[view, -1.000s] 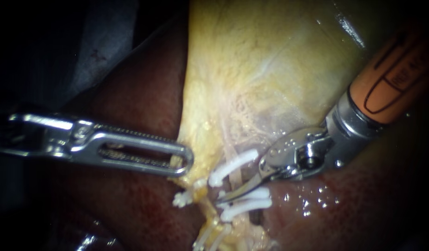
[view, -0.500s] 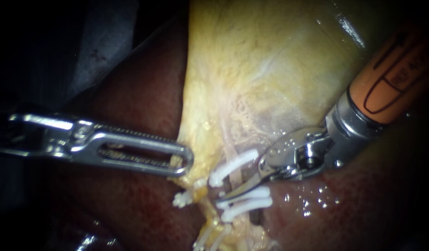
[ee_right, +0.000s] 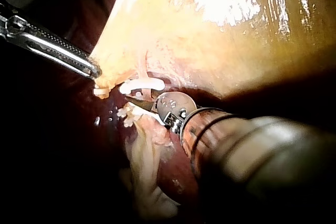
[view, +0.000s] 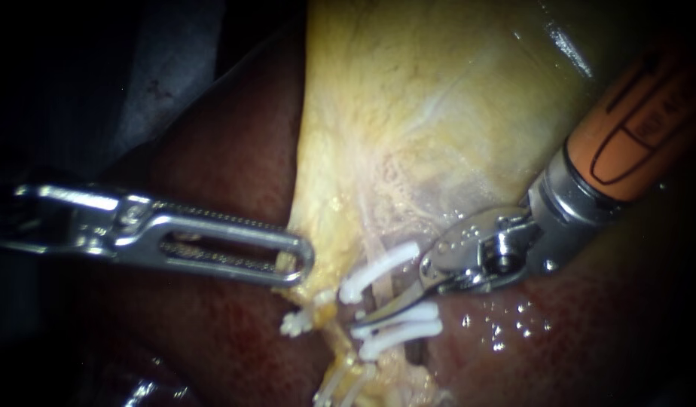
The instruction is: Go to the cutting position right tube
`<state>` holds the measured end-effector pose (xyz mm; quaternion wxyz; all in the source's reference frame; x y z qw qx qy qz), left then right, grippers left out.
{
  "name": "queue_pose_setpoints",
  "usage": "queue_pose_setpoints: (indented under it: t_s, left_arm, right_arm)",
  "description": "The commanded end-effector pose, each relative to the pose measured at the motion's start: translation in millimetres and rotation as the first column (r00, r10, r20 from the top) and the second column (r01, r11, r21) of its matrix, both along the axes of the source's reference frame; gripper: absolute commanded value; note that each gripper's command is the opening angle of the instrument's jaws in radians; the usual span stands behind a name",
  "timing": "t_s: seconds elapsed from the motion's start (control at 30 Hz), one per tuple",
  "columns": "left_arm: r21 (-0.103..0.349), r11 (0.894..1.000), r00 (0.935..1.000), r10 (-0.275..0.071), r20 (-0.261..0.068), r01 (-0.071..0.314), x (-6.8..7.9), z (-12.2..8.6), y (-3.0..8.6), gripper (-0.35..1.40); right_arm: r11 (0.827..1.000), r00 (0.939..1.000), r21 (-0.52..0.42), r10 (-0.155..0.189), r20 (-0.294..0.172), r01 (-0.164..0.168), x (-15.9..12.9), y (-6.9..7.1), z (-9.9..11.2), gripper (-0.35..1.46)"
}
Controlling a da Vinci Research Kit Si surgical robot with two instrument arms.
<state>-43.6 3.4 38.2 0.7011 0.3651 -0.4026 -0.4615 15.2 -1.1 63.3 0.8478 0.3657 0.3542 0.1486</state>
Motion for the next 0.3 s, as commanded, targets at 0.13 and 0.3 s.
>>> queue_pose_setpoints:
  t_s: [0.13, 0.3]
  left_arm:
    - [0.0, 1.0, 1.0, 0.0, 0.0, 0.0, 0.0, 0.0, 0.0, -0.35]
    - [0.0, 1.0, 1.0, 0.0, 0.0, 0.0, 0.0, 0.0, 0.0, -0.35]
  right_arm:
    - [1.0, 1.0, 0.0, 0.0, 0.0, 0.0, 0.0, 0.0, 0.0, 0.26]
    - [1.0, 1.0, 0.0, 0.0, -0.001, 0.0, 0.0, 0.0, 0.0, 0.26]
